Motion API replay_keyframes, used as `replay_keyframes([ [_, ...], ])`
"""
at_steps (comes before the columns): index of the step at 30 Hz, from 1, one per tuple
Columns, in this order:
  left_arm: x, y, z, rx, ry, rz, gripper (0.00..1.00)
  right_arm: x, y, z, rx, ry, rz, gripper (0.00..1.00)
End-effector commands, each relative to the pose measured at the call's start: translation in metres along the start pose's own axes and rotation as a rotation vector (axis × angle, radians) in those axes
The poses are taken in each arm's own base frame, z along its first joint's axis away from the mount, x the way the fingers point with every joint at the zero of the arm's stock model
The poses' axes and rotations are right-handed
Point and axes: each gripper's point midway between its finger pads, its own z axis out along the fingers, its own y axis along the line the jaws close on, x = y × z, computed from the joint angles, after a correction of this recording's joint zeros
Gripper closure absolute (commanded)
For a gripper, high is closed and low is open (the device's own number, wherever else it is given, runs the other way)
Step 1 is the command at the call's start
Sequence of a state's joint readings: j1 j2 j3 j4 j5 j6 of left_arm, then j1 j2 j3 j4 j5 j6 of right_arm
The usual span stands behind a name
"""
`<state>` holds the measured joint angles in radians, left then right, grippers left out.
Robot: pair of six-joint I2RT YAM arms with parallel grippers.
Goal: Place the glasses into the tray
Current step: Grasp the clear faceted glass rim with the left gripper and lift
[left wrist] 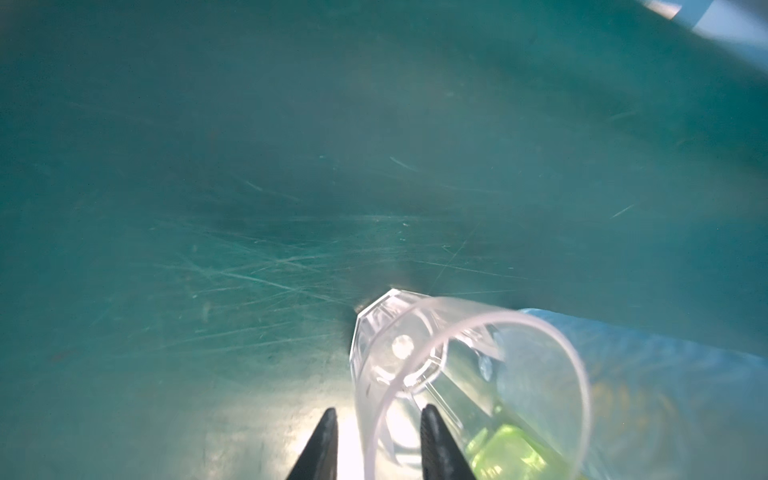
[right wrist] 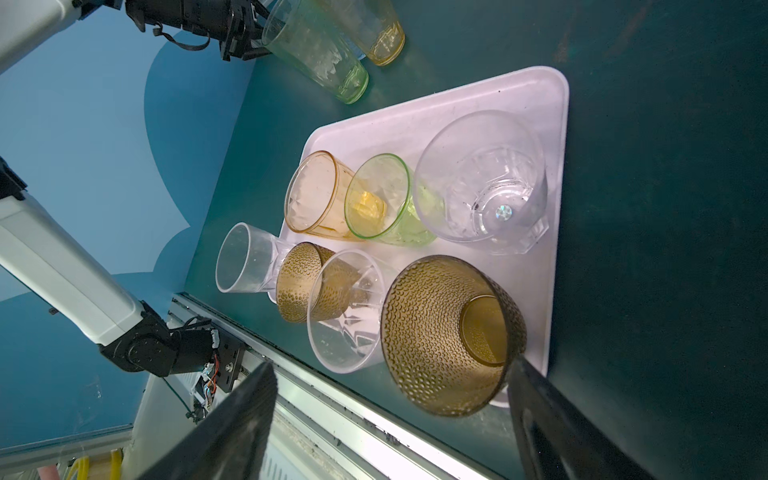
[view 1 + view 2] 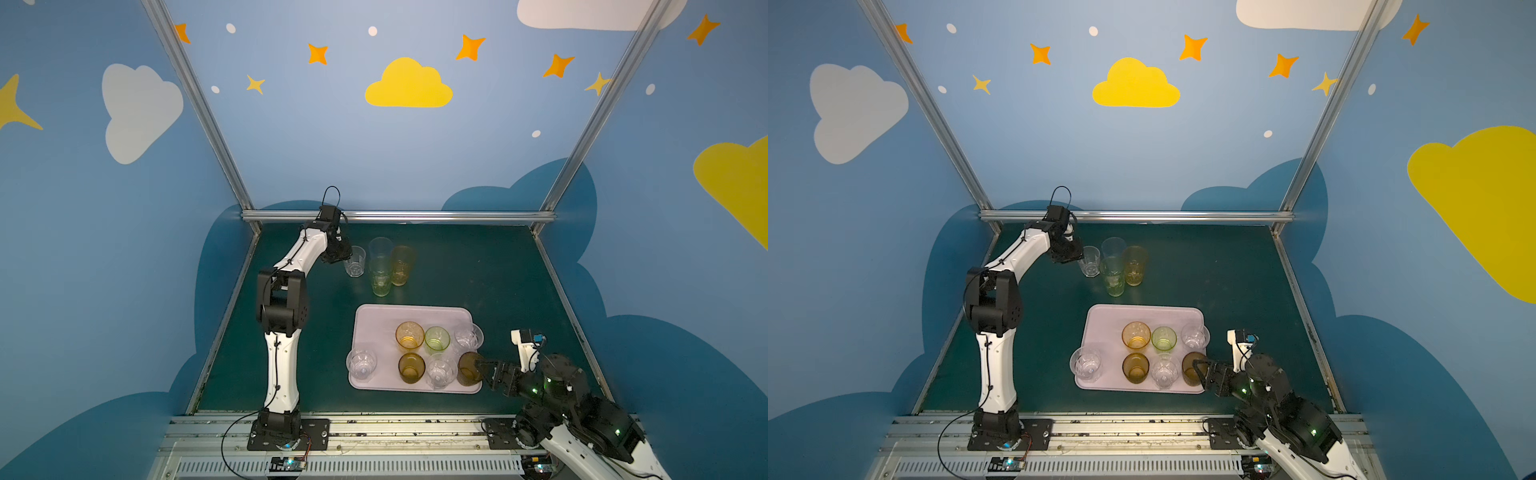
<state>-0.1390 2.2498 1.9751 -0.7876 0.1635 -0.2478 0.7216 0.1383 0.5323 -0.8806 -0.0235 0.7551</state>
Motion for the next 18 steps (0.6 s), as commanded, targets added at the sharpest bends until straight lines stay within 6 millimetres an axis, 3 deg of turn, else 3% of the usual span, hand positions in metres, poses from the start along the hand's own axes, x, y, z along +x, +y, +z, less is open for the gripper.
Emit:
replay_keyframes([
  [1, 0.005, 0.005, 0.0, -0.05, 0.028, 0.015, 0.73, 0.001, -0.004, 0.001, 0.009, -0.007, 0.006, 0.14],
  [6, 0.006, 0.007, 0.0, -0.07, 0.033, 0.018, 0.93, 0.001, -0.004, 0.001, 0.01, -0.011, 0.007, 0.14],
  [18, 0.007, 0.018, -0.018, -0.148, 0.039, 0.043, 0.96, 0.0, -0.004, 0.0, 0.007, -0.015, 0.006, 0.14],
])
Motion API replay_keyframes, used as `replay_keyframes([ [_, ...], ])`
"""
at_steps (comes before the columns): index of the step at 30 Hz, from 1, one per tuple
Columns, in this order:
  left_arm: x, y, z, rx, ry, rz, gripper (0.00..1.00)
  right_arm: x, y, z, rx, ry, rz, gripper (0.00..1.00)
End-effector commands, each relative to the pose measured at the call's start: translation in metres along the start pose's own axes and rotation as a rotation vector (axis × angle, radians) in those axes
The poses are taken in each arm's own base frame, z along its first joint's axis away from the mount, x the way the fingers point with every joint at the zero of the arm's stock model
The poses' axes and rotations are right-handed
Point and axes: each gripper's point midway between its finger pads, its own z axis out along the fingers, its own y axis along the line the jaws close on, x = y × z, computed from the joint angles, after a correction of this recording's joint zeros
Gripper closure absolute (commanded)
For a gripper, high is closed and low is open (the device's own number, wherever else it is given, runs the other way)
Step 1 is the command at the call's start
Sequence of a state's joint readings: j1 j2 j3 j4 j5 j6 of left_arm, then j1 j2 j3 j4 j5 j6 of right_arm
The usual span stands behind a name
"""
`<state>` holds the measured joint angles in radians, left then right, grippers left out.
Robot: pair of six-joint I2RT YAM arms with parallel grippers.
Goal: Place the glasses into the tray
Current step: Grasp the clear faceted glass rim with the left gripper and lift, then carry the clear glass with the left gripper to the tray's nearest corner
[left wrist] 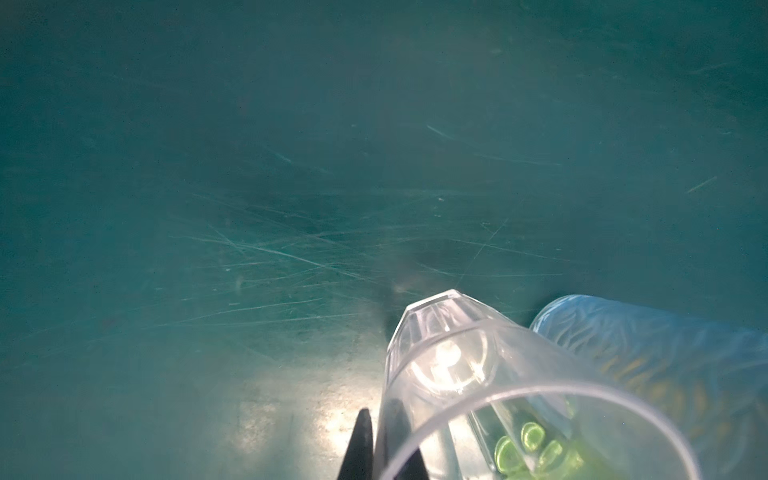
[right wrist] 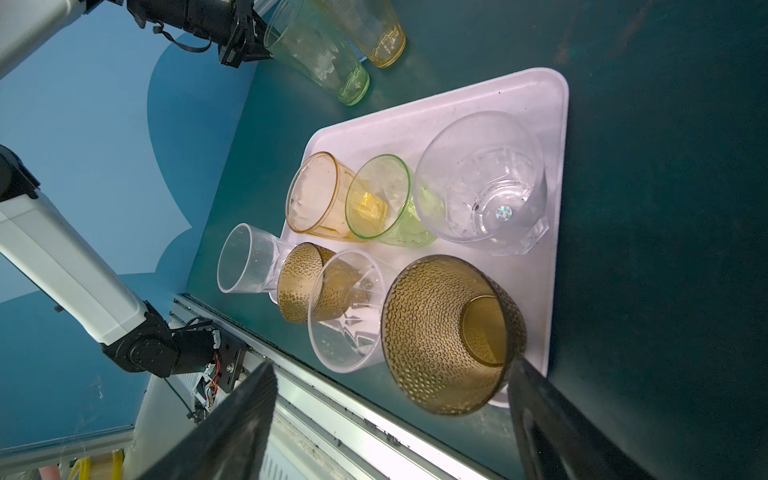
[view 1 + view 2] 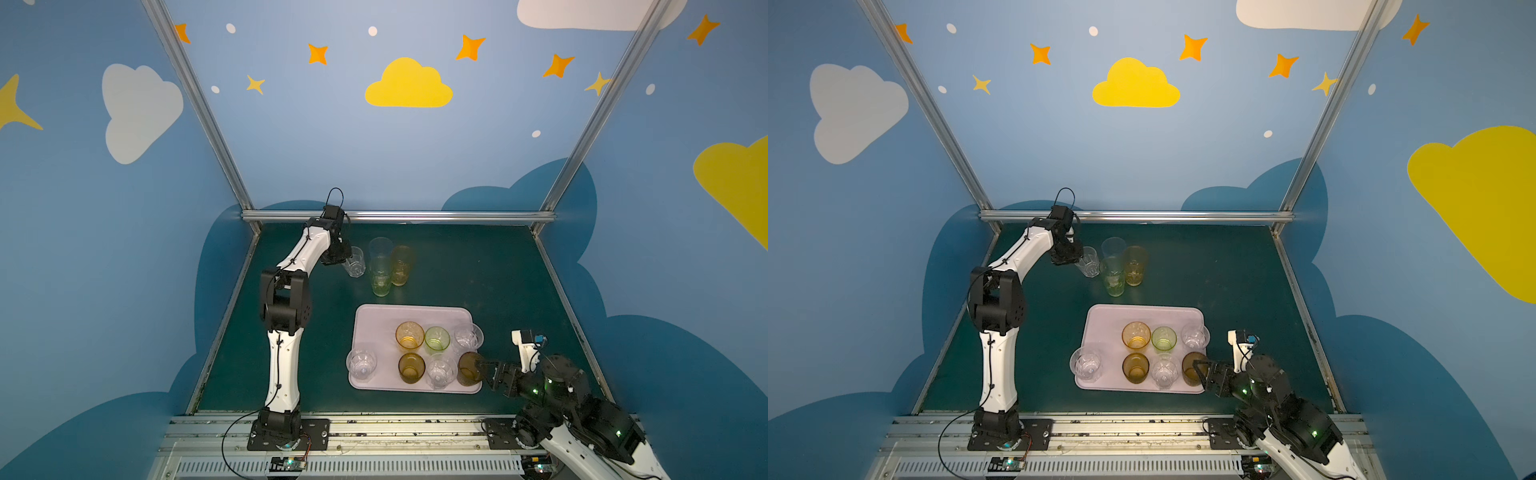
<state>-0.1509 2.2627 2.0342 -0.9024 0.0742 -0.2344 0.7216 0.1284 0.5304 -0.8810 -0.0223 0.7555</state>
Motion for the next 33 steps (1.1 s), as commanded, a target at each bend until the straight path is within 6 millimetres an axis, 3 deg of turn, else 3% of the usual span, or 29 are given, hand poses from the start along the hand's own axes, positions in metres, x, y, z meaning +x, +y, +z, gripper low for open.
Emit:
replay_keyframes([
  [1, 0.0, 0.01, -0.012, -0.056, 0.0, 0.024, 0.96, 0.0, -0.004, 0.0, 0.011, -0.01, 0.006, 0.14],
  [8, -0.002, 0.025, -0.033, -0.076, -0.034, -0.01, 0.96, -0.001, -0.002, -0.002, 0.001, -0.019, 0.004, 0.14],
  [14, 0.008, 0.035, -0.052, -0.087, -0.048, -0.027, 0.96, -0.001, 0.002, -0.004, -0.019, -0.012, 0.003, 0.14],
  [24, 0.041, 0.055, -0.077, -0.071, -0.077, -0.073, 0.96, -0.002, 0.01, -0.017, -0.049, -0.008, 0.011, 0.14],
  [33, 0.079, 0.046, -0.109, 0.039, -0.1, -0.096, 0.96, -0.005, 0.015, -0.025, -0.057, -0.01, 0.024, 0.14],
])
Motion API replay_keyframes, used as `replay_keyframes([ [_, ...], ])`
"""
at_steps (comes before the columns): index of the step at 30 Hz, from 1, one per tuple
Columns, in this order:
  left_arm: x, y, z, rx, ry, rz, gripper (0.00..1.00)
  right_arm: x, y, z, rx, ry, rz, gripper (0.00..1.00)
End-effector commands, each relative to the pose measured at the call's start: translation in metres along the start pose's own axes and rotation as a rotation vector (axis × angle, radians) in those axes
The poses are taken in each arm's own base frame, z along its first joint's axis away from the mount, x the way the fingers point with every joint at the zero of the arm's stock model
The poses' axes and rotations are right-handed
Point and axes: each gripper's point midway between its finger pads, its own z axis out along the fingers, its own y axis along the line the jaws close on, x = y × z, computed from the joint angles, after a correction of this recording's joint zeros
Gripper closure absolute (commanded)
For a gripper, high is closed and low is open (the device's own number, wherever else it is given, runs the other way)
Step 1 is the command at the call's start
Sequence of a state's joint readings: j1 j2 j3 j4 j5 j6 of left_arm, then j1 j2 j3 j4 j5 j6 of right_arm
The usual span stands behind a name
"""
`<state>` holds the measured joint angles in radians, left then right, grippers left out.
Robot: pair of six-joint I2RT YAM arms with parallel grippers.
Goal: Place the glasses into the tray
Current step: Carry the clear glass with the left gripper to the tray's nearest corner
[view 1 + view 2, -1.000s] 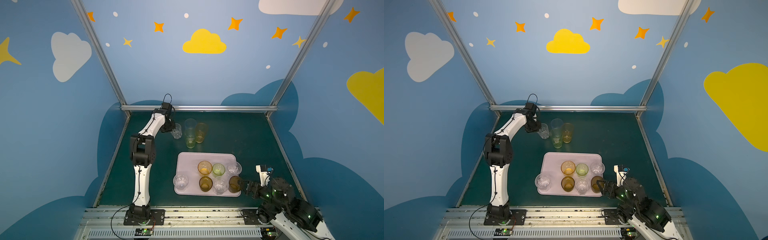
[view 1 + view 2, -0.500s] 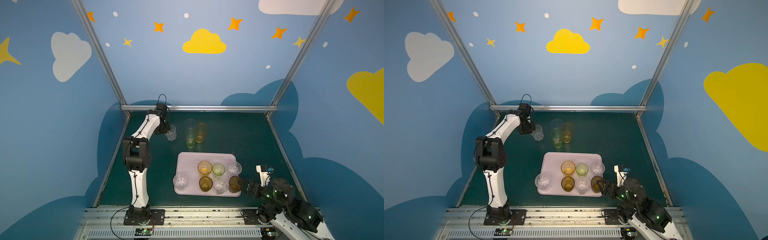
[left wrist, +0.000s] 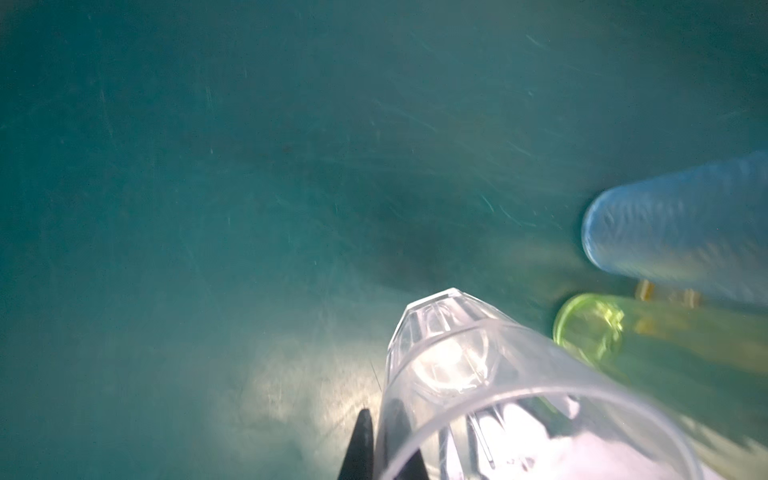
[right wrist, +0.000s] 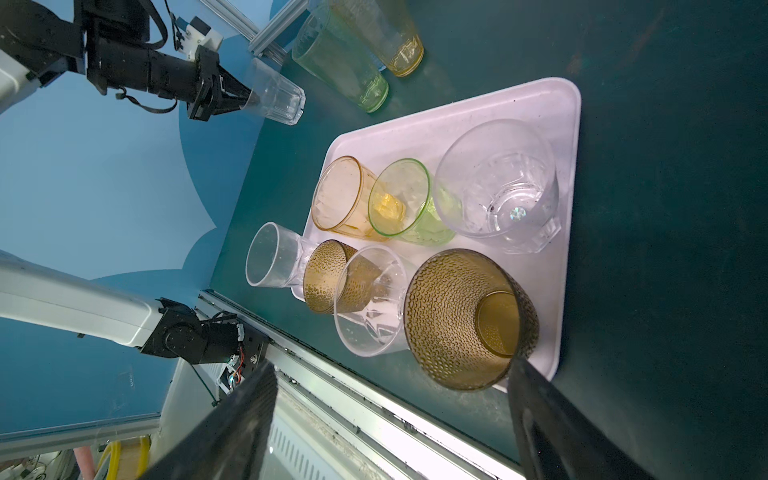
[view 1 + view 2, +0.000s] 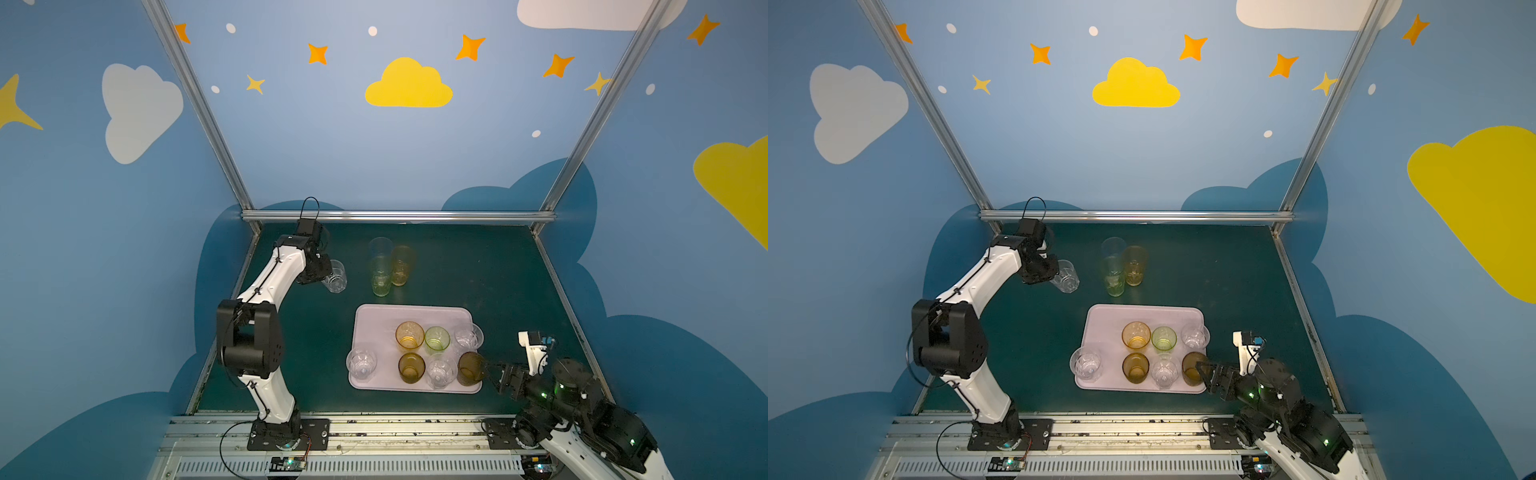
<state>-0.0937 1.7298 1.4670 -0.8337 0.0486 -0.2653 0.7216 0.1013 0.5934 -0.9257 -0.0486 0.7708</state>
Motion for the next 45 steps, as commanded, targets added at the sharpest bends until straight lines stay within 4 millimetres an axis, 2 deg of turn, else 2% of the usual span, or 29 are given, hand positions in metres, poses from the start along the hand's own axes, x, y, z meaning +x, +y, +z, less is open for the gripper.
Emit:
replay_keyframes([
  [1, 0.004, -0.01, -0.021, 0.08, -0.046, -0.014, 0.96, 0.0, 0.003, -0.006, -0.006, 0.008, 0.014, 0.14],
  [14, 0.075, -0.014, -0.056, 0.138, -0.065, 0.036, 0.96, -0.008, 0.006, 0.001, 0.031, 0.023, 0.02, 0.14],
  [17, 0.087, -0.019, -0.062, 0.203, -0.065, -0.013, 0.96, -0.012, 0.008, 0.004, 0.039, 0.025, 0.016, 0.14],
  [20, 0.09, -0.026, -0.077, 0.28, -0.105, -0.058, 0.96, -0.015, 0.009, 0.007, 0.053, 0.027, 0.013, 0.14],
  [22, 0.09, -0.024, -0.084, 0.293, -0.159, -0.08, 0.96, -0.018, 0.011, 0.009, 0.057, 0.028, 0.013, 0.14],
  [31, 0.108, -0.023, -0.098, 0.315, -0.201, -0.085, 0.96, -0.028, 0.03, 0.019, 0.028, 0.06, 0.006, 0.14],
  [37, 0.114, -0.032, -0.101, 0.316, -0.19, -0.037, 0.96, -0.034, 0.044, 0.031, -0.022, 0.066, 0.036, 0.14],
  [45, 0.128, -0.049, -0.094, 0.31, -0.144, 0.036, 0.96, -0.039, 0.044, 0.04, -0.003, 0.063, 0.039, 0.14],
])
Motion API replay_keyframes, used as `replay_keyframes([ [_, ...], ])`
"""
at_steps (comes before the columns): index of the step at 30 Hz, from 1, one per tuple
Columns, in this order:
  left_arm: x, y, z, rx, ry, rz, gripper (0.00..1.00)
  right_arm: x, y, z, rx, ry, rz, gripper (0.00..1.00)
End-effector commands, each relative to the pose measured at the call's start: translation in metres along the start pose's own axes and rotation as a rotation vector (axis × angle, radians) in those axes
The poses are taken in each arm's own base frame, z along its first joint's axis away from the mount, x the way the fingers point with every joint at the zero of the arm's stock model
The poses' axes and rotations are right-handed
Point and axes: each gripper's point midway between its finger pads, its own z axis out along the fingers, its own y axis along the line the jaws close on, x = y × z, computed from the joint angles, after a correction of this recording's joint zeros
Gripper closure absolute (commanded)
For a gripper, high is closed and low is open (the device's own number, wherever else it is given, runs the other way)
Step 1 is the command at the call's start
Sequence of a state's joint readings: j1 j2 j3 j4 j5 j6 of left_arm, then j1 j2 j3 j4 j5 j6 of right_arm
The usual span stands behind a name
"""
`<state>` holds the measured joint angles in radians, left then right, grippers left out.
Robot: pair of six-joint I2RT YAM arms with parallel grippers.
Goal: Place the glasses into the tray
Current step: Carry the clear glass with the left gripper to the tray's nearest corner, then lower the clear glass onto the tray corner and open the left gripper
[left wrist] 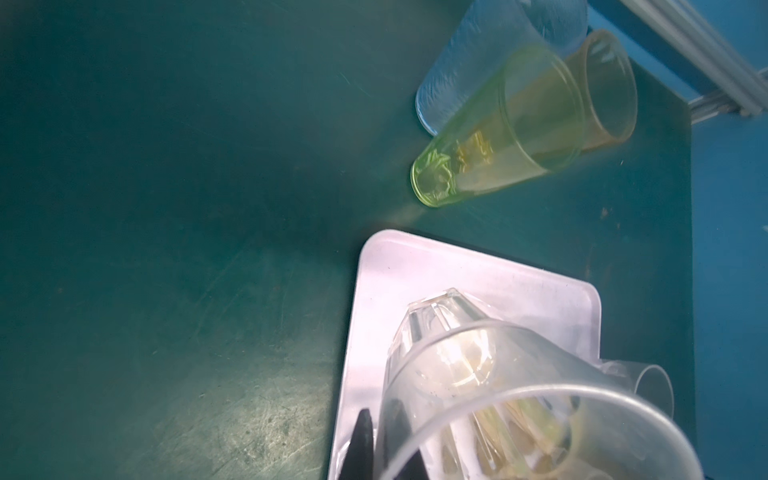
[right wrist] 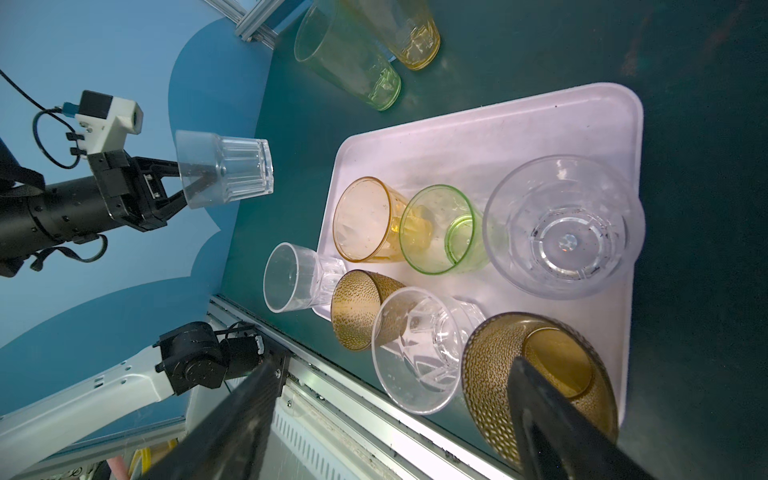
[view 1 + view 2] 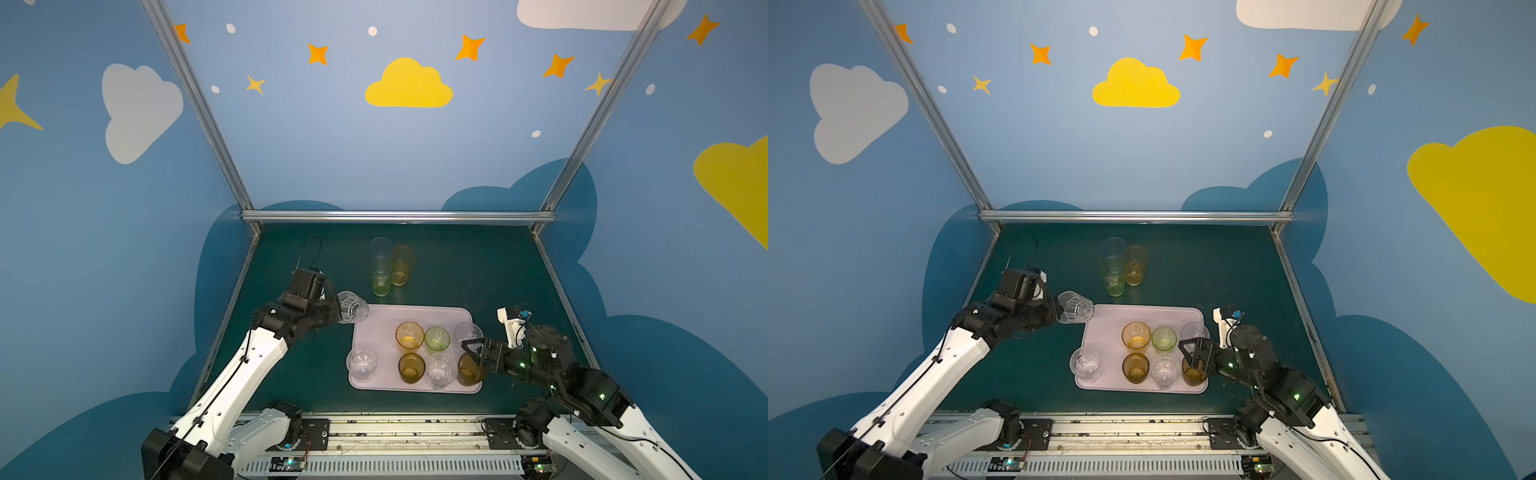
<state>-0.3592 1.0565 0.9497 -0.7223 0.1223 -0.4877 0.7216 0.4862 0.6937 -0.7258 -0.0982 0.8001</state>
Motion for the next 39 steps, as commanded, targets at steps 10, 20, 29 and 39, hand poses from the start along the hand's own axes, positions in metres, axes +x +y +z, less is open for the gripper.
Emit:
replay_keyframes([
  [10, 0.017, -0.015, 0.013, -0.005, 0.038, 0.061, 0.96, -0.013, 0.012, 0.006, -0.026, -0.025, 0.002, 0.14],
  [20, 0.031, -0.008, 0.026, -0.052, 0.088, 0.12, 0.96, -0.014, 0.01, 0.008, -0.026, -0.037, 0.006, 0.14],
  [29, 0.037, -0.005, 0.037, -0.07, 0.114, 0.139, 0.96, -0.01, 0.008, 0.008, -0.027, -0.029, 0.021, 0.14],
  [39, 0.043, -0.003, 0.044, -0.119, 0.142, 0.179, 0.96, -0.009, 0.006, 0.007, -0.028, -0.031, 0.034, 0.14],
])
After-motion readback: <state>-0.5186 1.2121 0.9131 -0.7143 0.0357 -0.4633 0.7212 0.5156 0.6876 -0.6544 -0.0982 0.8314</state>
